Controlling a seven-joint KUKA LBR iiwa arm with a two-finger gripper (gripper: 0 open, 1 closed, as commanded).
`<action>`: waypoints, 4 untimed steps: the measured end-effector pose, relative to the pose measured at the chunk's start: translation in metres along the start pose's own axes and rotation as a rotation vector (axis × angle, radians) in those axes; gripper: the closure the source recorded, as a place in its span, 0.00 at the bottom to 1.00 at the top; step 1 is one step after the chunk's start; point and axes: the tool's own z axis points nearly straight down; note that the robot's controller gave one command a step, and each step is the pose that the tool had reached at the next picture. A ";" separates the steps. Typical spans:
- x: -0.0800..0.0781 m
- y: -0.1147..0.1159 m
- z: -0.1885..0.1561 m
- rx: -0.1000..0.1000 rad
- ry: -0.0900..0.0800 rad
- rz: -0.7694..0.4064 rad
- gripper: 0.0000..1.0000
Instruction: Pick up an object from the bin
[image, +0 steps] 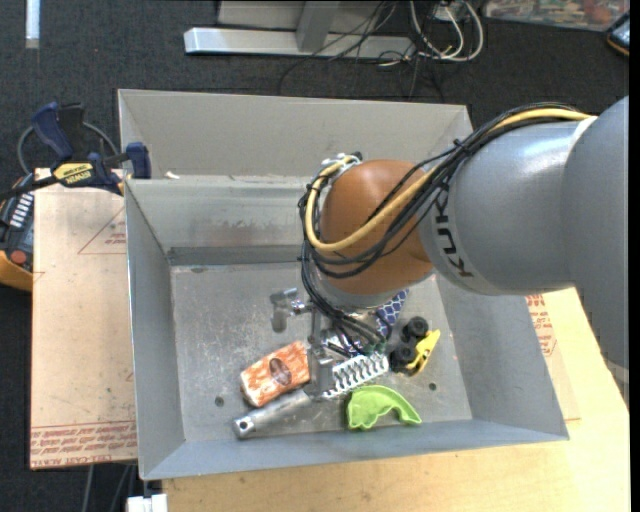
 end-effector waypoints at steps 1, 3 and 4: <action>0.001 0.003 0.068 0.000 0.004 -0.155 0.00; 0.004 -0.001 0.064 -0.001 -0.003 -0.101 1.00; 0.004 -0.001 0.060 -0.001 -0.003 -0.101 1.00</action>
Offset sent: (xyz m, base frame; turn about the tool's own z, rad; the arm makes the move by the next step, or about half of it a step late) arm -0.0055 -0.0028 -0.0681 -0.1052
